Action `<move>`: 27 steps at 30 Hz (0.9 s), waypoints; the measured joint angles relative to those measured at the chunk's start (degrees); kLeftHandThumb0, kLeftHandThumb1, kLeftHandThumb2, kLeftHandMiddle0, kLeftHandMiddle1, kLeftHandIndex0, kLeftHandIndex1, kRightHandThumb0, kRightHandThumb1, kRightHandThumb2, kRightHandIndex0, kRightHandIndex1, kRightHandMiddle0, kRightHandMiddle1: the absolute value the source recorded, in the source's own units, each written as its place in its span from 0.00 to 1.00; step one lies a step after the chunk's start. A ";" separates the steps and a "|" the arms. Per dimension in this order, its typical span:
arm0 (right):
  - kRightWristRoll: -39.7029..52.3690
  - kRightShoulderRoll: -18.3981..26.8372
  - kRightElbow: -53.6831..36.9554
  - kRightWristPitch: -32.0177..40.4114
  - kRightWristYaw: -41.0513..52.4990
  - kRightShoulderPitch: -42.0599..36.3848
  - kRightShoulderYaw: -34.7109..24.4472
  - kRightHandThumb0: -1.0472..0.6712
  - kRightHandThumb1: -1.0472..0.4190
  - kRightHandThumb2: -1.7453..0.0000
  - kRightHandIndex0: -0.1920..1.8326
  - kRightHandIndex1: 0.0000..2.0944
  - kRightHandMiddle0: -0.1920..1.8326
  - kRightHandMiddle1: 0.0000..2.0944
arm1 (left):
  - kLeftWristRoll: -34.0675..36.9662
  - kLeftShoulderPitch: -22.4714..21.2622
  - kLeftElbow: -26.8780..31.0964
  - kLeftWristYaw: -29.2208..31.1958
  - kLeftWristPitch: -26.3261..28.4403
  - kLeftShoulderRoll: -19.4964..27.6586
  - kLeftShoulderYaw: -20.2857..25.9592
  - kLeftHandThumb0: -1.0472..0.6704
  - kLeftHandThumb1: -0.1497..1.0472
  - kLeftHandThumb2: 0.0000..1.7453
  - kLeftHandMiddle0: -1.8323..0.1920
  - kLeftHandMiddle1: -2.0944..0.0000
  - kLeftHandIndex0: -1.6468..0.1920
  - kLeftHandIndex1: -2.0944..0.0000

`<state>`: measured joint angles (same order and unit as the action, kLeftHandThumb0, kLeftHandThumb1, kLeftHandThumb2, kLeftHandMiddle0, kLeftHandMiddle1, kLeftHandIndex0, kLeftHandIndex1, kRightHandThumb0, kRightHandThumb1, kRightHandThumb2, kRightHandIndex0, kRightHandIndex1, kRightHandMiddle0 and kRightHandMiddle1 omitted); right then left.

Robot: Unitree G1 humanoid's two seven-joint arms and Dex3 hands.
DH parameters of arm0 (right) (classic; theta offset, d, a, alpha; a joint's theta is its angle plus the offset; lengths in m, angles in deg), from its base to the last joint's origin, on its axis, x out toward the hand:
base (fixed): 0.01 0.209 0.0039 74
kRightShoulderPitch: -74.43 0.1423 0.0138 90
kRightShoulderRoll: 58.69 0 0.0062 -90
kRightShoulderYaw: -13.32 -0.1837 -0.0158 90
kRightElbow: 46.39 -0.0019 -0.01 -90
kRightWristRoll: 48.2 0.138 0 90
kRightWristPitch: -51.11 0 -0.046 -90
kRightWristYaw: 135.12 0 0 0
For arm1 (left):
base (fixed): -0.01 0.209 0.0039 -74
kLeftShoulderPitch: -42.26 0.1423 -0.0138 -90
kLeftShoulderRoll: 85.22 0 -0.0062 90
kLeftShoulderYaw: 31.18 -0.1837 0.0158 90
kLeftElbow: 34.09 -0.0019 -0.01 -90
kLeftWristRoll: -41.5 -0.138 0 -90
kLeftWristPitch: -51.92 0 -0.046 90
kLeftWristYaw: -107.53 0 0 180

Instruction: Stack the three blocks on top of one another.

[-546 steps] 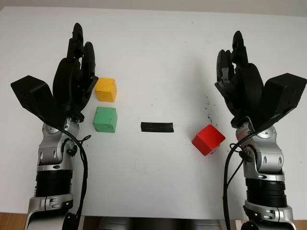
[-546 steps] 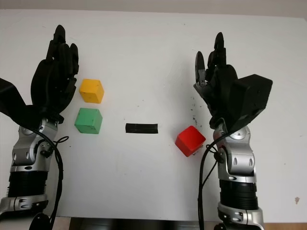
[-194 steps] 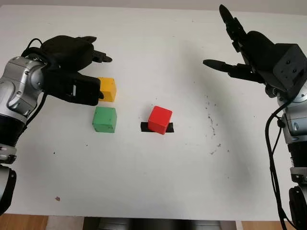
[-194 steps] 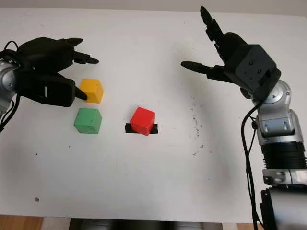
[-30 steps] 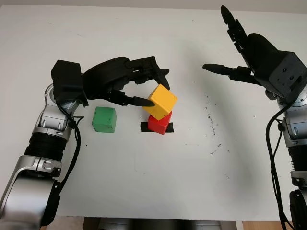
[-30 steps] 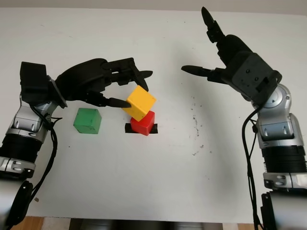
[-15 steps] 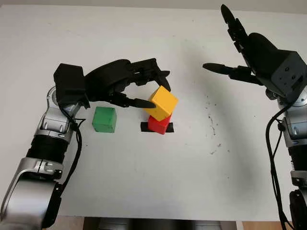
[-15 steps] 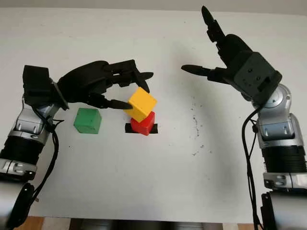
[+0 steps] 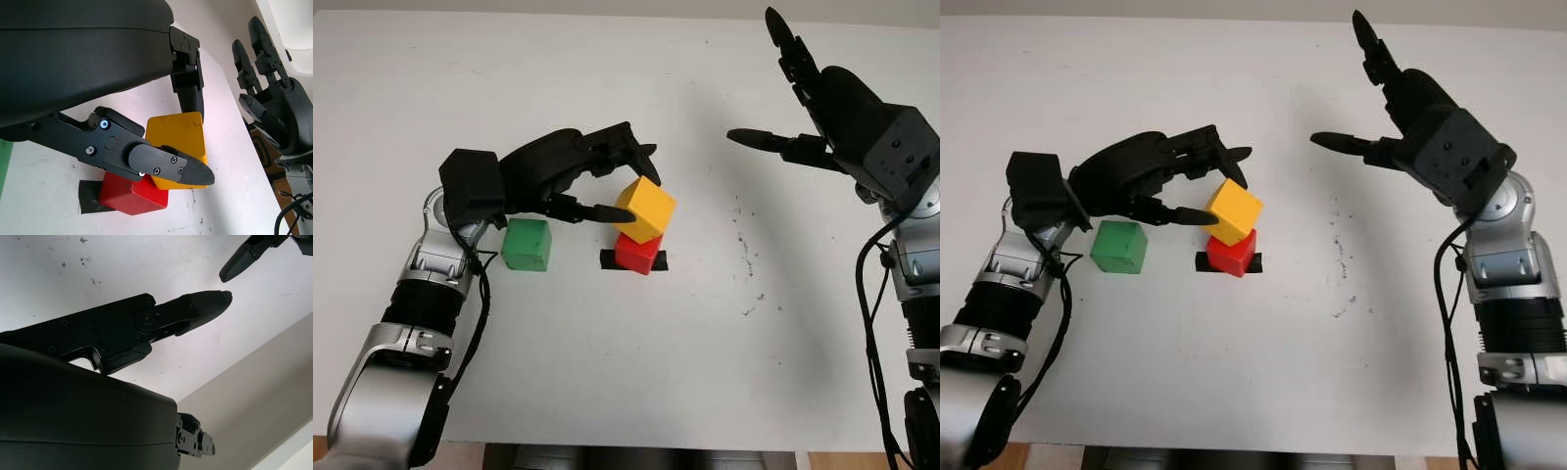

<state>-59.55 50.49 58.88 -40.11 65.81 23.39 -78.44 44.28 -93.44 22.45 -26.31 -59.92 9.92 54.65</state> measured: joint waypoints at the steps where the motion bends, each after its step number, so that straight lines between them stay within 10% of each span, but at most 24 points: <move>1: 0.04 0.00 -0.04 0.29 0.18 -0.01 0.00 0.18 0.00 0.93 0.00 0.00 0.00 0.00 | -0.15 0.00 -0.04 -0.18 -0.03 -0.07 -0.09 0.31 1.00 0.18 0.84 0.98 0.78 0.13; 27: 2.80 0.00 -1.80 3.69 2.40 -0.40 -0.28 0.20 0.00 0.93 0.00 0.00 0.00 0.00 | -0.63 0.08 -0.31 0.03 -0.50 0.44 -0.62 0.30 1.00 0.18 0.84 0.97 0.78 0.14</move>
<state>-56.75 50.49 57.07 -36.42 68.21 22.99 -78.72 43.65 -93.36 22.14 -26.29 -60.42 10.37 54.03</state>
